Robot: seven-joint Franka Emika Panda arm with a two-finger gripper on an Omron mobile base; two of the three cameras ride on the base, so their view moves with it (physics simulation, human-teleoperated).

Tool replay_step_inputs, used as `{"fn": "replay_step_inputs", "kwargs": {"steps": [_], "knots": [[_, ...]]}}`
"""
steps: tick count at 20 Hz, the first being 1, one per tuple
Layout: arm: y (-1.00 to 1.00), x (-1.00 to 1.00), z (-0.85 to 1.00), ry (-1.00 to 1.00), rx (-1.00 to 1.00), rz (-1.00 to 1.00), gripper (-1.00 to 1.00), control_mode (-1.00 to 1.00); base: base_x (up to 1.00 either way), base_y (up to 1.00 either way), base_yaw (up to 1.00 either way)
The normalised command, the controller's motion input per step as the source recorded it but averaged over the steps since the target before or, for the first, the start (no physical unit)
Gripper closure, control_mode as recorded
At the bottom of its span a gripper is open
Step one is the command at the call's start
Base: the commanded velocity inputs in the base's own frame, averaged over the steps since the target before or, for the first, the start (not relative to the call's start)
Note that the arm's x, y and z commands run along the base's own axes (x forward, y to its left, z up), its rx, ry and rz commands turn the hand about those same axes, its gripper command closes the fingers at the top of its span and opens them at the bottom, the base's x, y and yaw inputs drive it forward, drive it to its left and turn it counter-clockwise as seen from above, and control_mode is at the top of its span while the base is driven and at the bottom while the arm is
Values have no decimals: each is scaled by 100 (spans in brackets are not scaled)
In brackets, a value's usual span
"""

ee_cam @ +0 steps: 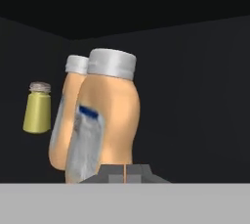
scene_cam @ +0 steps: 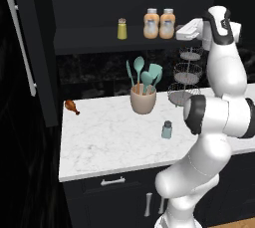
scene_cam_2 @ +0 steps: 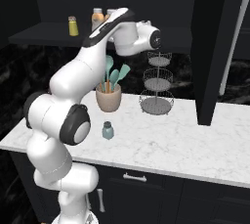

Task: Put the shaker and condiment bottle from the counter next to their counterparts in the cabinet.

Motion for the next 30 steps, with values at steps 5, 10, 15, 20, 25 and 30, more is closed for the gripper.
{"fn": "replay_step_inputs", "kwargs": {"steps": [5,10,15,20,25,30], "knots": [[-53,-43,7,-3,2,0,100,-100,0,0,0],[-28,-71,6,-3,0,0,100,-100,0,0,0],[4,-93,-1,0,0,-5,100,-100,0,0,0],[14,-82,0,0,0,-10,100,-100,0,0,0],[1,-93,-1,0,0,-11,100,-100,0,0,0],[0,-96,-18,-1,-2,-13,100,-100,0,0,0]]}}
